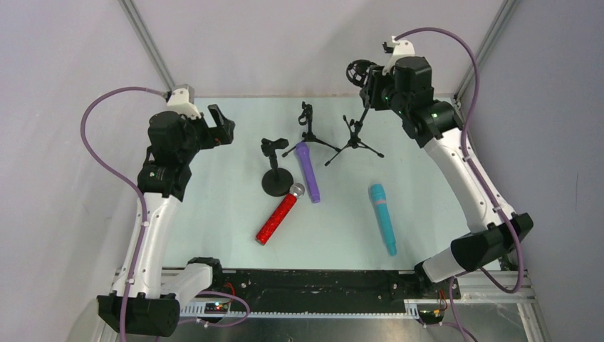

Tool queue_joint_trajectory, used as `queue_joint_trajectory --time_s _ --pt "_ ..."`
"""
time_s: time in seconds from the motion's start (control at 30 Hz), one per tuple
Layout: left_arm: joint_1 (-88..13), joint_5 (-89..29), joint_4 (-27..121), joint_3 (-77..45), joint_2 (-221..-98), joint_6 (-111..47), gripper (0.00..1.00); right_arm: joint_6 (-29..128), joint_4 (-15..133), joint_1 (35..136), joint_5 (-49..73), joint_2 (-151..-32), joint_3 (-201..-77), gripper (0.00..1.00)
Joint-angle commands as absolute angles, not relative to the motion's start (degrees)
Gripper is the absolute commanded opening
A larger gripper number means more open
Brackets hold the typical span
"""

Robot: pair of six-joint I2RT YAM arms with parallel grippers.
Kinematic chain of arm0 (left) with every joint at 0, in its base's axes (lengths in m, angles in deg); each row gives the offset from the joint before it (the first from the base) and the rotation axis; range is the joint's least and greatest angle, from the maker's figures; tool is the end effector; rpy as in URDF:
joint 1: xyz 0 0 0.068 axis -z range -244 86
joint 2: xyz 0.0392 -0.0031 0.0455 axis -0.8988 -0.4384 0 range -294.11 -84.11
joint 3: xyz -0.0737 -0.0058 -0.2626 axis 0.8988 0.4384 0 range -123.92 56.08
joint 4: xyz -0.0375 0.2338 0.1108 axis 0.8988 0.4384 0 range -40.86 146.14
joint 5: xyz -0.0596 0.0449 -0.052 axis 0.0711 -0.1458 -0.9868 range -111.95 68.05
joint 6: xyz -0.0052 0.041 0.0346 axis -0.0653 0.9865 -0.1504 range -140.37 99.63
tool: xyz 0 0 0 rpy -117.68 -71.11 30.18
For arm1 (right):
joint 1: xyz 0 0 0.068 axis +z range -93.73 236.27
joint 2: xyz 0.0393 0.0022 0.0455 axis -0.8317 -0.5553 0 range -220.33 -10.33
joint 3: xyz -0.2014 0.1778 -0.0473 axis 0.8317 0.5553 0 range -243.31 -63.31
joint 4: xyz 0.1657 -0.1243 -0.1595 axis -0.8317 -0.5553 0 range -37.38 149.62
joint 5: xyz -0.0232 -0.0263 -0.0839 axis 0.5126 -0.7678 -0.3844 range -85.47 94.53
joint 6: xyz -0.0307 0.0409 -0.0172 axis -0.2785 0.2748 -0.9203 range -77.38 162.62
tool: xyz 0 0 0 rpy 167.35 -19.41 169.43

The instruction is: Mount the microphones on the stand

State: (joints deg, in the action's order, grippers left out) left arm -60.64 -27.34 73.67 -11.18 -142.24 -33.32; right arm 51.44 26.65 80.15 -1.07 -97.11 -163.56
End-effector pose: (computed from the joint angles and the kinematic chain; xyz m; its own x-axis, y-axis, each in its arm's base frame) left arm 0.2179 -0.0161 0.4067 -0.2917 -0.2063 -0.9340 0.0856 0.9669 -0.2403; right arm 0.3056 0.1315 0.4559 -0.3506 0.0116 -0.9364 -0.2681 0.9568 0.1123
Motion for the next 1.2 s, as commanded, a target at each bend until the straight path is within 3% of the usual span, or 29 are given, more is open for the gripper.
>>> queue_joint_trajectory --time_s 0.0,0.7,1.17 --pt "-60.83 -28.18 71.87 -10.90 -142.14 -32.24 0.98 51.92 28.84 81.00 -1.44 -91.64 -168.83 0.00" --pt "-60.88 -28.36 71.83 -10.90 -142.65 -32.42 0.98 55.27 25.88 86.60 -1.26 -76.14 -154.24 0.00" --pt "-60.89 -28.52 71.86 -10.97 -143.57 -32.33 0.98 60.85 24.23 91.46 -4.03 -73.38 -145.28 0.00"
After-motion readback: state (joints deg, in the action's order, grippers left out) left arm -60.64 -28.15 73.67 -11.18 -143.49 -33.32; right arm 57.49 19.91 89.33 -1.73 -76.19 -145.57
